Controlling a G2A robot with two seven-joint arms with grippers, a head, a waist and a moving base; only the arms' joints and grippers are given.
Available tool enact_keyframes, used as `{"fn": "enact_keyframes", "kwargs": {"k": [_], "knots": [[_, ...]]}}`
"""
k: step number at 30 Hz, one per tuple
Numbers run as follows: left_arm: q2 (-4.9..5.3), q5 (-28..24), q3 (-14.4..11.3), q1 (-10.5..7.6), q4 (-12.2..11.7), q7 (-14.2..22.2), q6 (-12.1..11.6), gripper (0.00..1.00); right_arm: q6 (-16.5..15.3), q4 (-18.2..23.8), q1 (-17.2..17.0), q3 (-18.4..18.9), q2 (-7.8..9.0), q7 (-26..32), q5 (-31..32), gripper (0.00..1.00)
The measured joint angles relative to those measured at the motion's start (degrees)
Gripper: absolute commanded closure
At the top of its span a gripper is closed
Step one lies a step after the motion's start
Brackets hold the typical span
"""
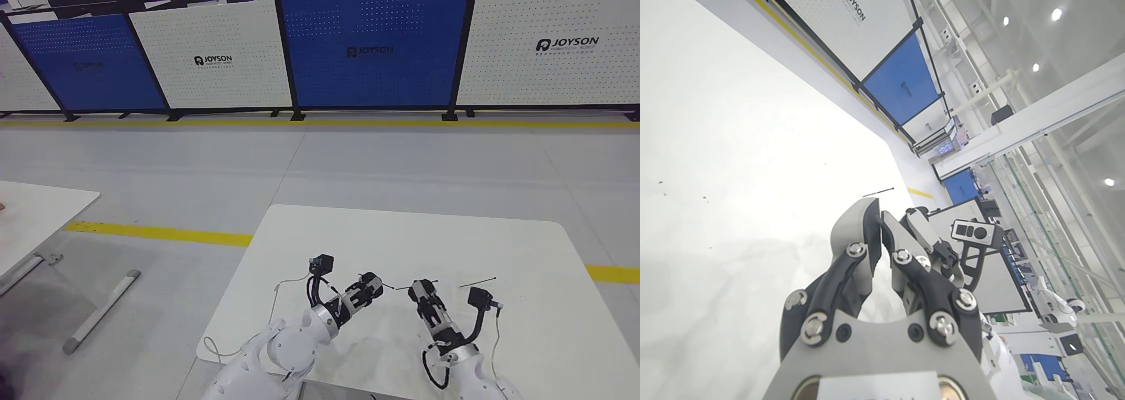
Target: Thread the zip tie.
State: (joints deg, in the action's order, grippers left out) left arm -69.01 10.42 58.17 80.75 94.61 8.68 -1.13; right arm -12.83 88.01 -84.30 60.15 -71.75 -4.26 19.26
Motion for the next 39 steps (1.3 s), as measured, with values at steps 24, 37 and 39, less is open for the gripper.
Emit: {"fn": "enact_keyframes", "kwargs": {"k": [24, 37, 39], "knots": [[0.00, 0.0, 0.0, 0.00, 0.0, 0.0, 0.0, 1.00, 0.8, -0.7, 0.4, 0.1, -1.17, 1.4, -0.4, 1.00], [0.00, 0.0, 0.0, 0.00, 0.0, 0.0, 0.0, 1.00, 2.3, -0.9, 0.7, -0.2, -1.83, 4.4, -4.3, 1.00], [0.00, 0.0, 0.0, 0.00, 0.0, 0.0, 0.0, 1.00, 2.3, -0.9, 0.7, -0.2, -1.82, 4.4, -4.2, 1.00]]}}
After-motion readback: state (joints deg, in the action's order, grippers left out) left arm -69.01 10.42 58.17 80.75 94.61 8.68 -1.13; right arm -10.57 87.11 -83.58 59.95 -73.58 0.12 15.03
